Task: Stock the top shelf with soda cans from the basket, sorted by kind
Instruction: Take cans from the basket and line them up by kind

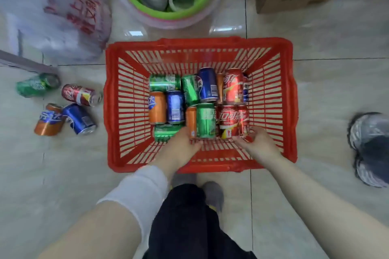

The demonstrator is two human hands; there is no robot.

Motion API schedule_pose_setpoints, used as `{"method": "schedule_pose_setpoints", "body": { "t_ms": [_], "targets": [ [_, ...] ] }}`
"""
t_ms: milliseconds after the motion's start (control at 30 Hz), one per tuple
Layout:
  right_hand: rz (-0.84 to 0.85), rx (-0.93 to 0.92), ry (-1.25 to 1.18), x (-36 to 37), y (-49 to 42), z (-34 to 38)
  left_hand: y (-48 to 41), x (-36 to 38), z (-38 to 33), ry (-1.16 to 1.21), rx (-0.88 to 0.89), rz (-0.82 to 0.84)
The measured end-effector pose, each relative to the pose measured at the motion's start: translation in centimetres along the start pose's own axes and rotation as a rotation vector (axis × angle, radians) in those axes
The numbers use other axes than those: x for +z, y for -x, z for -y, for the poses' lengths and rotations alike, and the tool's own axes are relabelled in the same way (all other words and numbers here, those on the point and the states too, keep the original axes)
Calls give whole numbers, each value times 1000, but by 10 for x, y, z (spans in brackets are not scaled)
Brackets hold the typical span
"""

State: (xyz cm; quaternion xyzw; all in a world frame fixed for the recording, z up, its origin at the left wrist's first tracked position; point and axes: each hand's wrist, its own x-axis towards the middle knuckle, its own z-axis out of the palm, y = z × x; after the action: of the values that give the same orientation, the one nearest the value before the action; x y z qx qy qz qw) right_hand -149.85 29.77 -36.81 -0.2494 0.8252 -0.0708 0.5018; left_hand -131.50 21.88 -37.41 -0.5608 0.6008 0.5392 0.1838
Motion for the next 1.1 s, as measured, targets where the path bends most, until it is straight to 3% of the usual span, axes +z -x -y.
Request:
{"method": "schedule_pose_setpoints", "body": {
  "t_ms": [267,400,567,667,767,1100],
  "targets": [
    [17,92,50,52,-130,-31,-126,52,11,186,-128,-82],
    [-99,139,36,67,-151,-41,-145,57,17,88,-158,-122],
    [-123,145,-51,68,-151,-41,-151,56,19,110,-151,-104],
    [-109,110,-166,63,-143,-40,-147,54,18,117,-128,-9],
    [-48,99,-360,55,-131,-33,-138,47,16,305,-100,65],
    [137,91,-546,18,-13,1,-4,15,9,655,-79,31]
  ]
}}
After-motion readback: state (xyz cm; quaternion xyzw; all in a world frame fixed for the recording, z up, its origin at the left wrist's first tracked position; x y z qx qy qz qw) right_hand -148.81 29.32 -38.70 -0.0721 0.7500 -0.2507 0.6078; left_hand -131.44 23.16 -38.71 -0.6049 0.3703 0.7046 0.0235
